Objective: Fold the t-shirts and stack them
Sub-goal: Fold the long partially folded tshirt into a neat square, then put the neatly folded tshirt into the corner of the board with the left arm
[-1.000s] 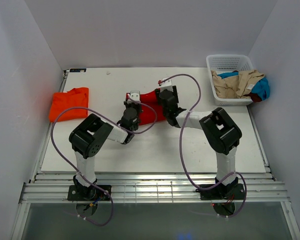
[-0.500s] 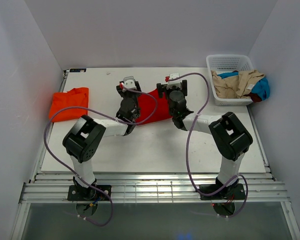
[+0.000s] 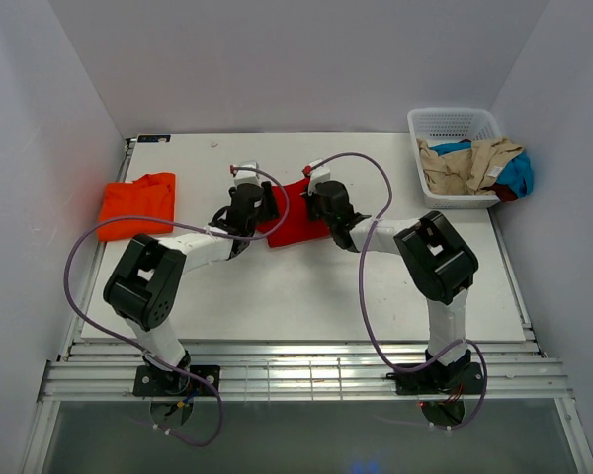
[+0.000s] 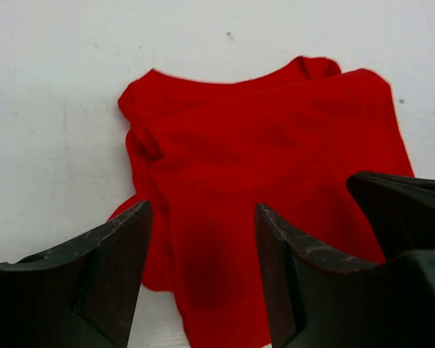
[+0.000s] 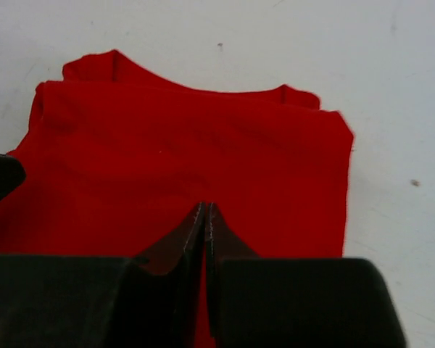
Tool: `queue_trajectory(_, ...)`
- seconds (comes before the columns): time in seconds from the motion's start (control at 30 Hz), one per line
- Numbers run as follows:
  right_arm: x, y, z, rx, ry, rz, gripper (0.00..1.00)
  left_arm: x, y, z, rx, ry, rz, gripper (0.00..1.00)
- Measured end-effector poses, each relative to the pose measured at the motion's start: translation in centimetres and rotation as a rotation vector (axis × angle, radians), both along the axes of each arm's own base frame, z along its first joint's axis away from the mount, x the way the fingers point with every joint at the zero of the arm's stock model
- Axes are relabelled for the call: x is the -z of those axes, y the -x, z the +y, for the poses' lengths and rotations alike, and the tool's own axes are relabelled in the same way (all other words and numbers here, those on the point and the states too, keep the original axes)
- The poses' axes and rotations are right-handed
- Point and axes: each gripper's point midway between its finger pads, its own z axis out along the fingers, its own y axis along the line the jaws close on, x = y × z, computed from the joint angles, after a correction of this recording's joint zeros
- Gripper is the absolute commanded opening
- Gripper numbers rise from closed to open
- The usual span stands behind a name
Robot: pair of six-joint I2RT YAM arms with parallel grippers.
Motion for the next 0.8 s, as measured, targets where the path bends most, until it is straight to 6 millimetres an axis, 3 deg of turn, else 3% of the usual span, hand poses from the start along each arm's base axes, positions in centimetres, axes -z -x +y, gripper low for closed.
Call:
queue_trajectory(0.2, 4.4, 0.7, 1.7, -0.069, 0.031, 0.164, 0.08, 1.4, 2.0, 2.3, 0.009, 0.09, 0.133, 0.7)
queue_trajectory(0.33, 5.9, 1.5, 1.7, -0.071, 0.037, 0.233, 0.08, 1.3, 2.3, 2.5, 0.028, 0.167, 0.178, 0.7)
queue_trajectory(0.43, 6.3, 1.8, 1.6, -0.066, 0.028, 0.263, 0.08, 1.8, 2.6, 2.2, 0.057, 0.223, 0.221, 0.73)
queue_trajectory(0.47, 6.3, 1.8, 1.6, -0.063, 0.024, 0.269, 0.08, 2.1, 2.6, 2.1, 0.066, 0.238, 0.234, 0.82)
queue_trajectory(0.73, 6.5, 2.0, 1.6, -0.05, 0.005, 0.286, 0.08, 7.4, 4.2, 2.9, 0.058, 0.296, 0.393, 0.82)
queue_trajectory(0.8, 6.6, 2.1, 1.6, -0.048, 0.005, 0.288, 0.08, 7.2, 4.0, 2.7, 0.067, 0.317, 0.385, 0.82)
